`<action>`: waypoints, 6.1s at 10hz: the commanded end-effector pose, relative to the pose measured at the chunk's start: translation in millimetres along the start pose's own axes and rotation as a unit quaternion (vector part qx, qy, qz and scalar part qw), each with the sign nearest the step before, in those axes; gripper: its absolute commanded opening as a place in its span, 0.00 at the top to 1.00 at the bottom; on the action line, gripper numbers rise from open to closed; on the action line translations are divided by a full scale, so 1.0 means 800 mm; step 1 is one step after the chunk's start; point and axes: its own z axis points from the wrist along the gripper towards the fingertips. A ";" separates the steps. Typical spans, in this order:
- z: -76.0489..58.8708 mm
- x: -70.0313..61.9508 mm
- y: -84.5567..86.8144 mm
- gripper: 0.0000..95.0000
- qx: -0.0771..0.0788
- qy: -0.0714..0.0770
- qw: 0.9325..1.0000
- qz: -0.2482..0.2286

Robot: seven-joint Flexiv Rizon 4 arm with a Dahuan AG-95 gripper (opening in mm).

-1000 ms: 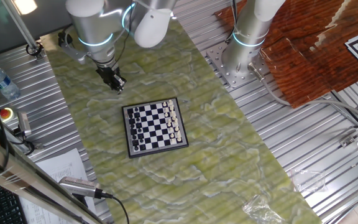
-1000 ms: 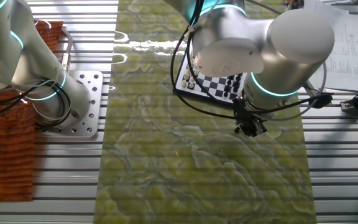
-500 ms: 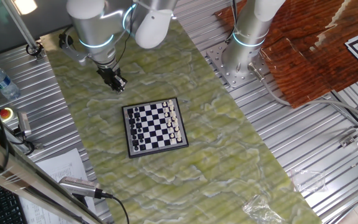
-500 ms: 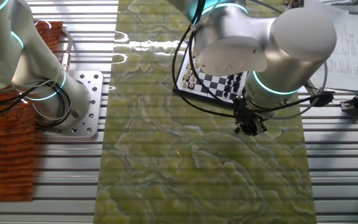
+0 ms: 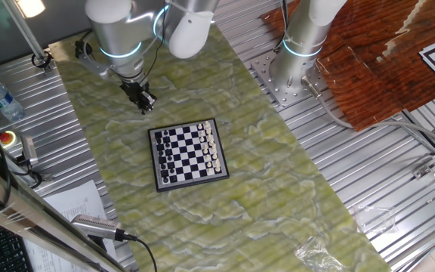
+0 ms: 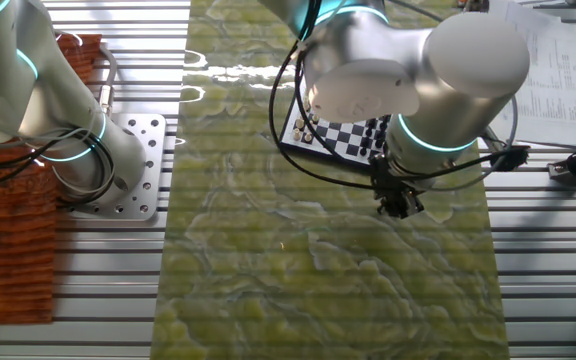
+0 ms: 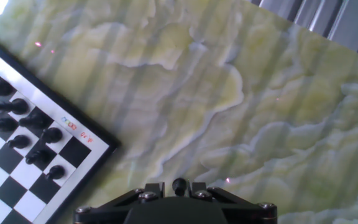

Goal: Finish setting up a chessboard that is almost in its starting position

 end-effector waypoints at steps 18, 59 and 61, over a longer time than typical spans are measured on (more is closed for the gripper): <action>0.000 0.006 -0.001 1.00 0.040 -0.007 0.999 -0.015; -0.025 -0.046 0.109 1.00 -0.071 0.006 0.995 -0.065; -0.024 -0.046 0.109 1.00 -0.071 0.005 0.995 -0.065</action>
